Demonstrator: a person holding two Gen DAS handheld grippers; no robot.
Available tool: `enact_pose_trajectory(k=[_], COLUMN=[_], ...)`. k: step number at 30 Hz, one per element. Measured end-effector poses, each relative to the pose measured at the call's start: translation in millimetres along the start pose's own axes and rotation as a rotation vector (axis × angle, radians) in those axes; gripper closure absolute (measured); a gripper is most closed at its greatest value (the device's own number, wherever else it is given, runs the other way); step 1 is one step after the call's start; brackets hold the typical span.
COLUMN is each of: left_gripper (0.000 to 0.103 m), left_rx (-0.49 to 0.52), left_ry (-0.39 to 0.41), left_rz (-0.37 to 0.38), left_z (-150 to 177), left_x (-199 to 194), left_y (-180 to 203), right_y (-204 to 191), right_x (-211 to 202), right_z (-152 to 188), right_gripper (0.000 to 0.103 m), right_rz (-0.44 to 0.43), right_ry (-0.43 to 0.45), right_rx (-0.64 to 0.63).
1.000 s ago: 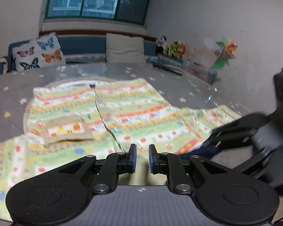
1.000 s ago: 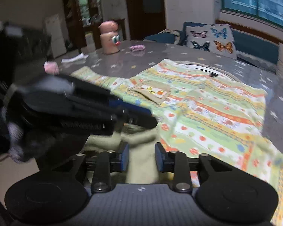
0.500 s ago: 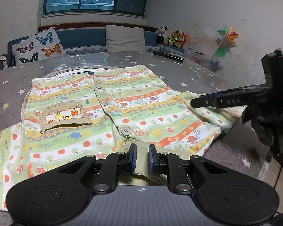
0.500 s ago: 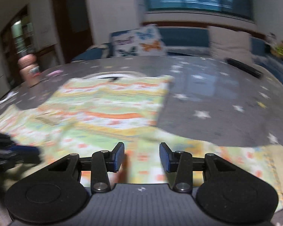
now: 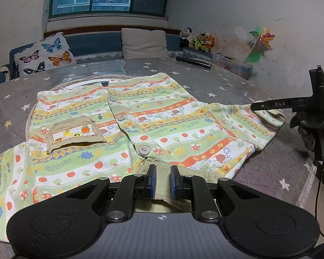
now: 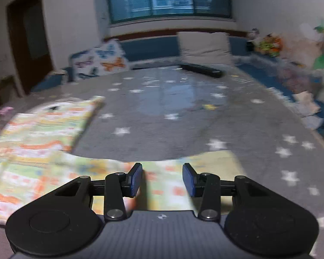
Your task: Fold clothes
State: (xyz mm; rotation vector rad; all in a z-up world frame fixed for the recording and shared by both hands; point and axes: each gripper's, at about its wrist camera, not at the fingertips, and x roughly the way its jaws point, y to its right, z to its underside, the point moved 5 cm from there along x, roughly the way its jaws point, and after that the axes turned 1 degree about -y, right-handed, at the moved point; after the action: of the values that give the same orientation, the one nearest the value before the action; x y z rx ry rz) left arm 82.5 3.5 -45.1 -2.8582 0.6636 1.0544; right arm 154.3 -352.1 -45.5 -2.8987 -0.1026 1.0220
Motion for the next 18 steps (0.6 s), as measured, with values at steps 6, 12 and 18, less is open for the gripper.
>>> enact_pose_trajectory(k=[6,12,18], left_gripper=[0.083,0.083,0.083], left_rx=[0.02,0.031,0.072], left_ry=[-0.004,-0.011,0.025], left_rz=[-0.013,-0.028,0.0], left_z=[0,-4,-17], left_x=[0,-2,-8], left_y=[4,9,31], right_y=[18,46,60], right_x=[-17,-33,-43], right_z=[9,16,24], right_gripper=[0.062,0.061,0.061], right_rz=[0.04,0.117,0.133], right_ry=[0.011,0.023,0.005], right_rx=[-0.005,0.068,0.103])
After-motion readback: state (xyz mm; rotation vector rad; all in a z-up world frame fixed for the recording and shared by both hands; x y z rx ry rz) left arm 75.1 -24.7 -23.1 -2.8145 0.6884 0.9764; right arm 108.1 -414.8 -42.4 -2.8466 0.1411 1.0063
